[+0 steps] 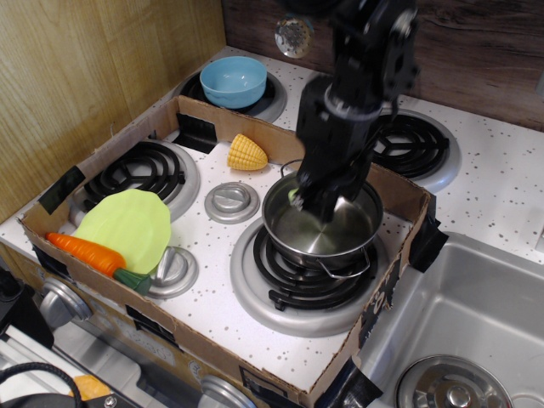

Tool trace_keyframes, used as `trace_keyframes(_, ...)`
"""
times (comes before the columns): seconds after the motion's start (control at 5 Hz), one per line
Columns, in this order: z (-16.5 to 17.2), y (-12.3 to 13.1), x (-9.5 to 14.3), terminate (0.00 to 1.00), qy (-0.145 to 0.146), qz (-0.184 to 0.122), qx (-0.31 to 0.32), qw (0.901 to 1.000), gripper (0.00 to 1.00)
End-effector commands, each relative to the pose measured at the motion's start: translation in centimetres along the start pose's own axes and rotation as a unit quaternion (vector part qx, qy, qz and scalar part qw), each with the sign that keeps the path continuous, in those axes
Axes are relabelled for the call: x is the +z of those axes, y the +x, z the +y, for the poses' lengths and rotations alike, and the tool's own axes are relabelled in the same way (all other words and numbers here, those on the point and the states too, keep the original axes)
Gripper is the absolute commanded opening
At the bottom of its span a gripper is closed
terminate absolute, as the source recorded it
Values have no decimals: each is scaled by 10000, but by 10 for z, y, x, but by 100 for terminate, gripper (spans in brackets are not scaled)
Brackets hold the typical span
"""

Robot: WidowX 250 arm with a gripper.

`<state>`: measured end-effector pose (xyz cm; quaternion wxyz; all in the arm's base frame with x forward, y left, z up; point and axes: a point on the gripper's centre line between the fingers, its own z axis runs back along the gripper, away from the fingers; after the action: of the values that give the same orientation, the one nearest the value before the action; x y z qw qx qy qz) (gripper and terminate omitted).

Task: Take broccoli out of pan

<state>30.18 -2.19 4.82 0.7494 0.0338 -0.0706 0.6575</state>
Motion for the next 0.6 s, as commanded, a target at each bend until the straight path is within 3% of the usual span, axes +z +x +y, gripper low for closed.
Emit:
trace_keyframes(0.0, -16, 29, 64, 0, -262, 417, 194, 9986, 0)
trace_keyframes(0.2, -15, 69, 58, 0, -322, -6, -260, 9991, 0)
trace_keyframes(0.4, -16, 108, 52, 0, -290, -235, -708, 9968, 0)
